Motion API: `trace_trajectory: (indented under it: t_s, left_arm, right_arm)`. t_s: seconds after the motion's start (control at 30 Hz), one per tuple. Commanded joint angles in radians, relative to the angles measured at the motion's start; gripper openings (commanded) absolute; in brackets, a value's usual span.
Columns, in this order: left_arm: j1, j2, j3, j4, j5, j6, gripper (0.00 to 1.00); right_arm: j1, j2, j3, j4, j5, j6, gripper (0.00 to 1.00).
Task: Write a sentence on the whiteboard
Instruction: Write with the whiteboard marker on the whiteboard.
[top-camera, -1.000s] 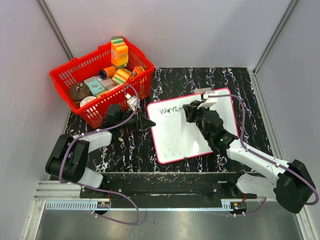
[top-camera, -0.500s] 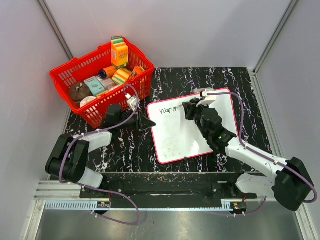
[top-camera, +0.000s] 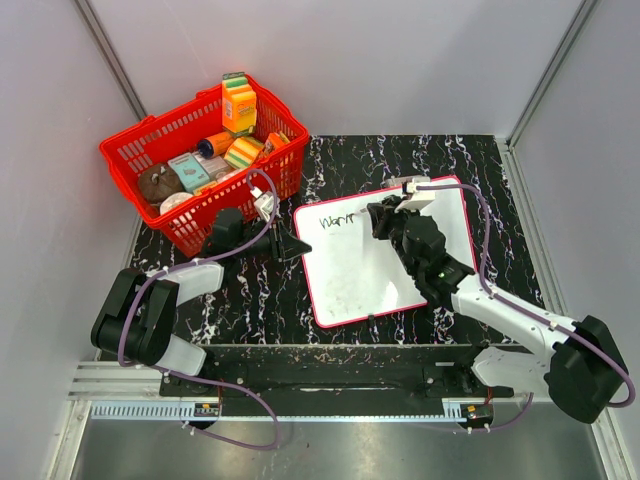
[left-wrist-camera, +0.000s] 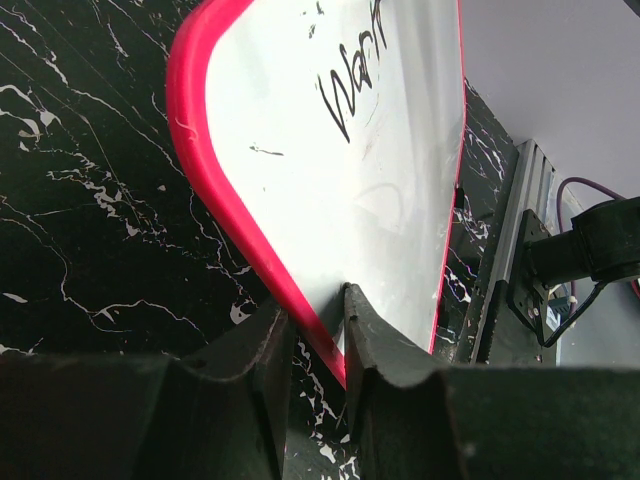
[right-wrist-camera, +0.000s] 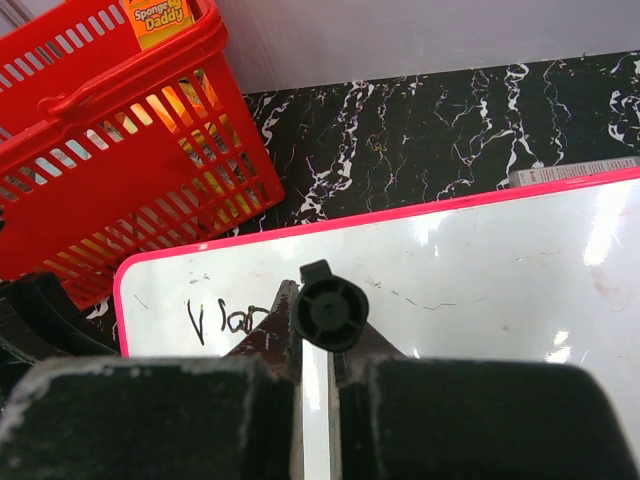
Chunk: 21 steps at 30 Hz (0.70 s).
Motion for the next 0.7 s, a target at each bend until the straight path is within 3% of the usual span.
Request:
trace_trajectory:
  t_s: [0.0,0.67]
  left_arm:
    - [-0.026,0.008,0.018,0.002,-0.013,0.105,0.0]
    - [-0.026,0.008,0.019,0.001,-0.013,0.107,0.0]
  right_arm:
    - [-0.013,-0.024,-0.002,-0.02,0.049,-0.011,0.0]
    - [-0.012,-0.068,-0.051,-0.041,-0.017,0.014,0.0]
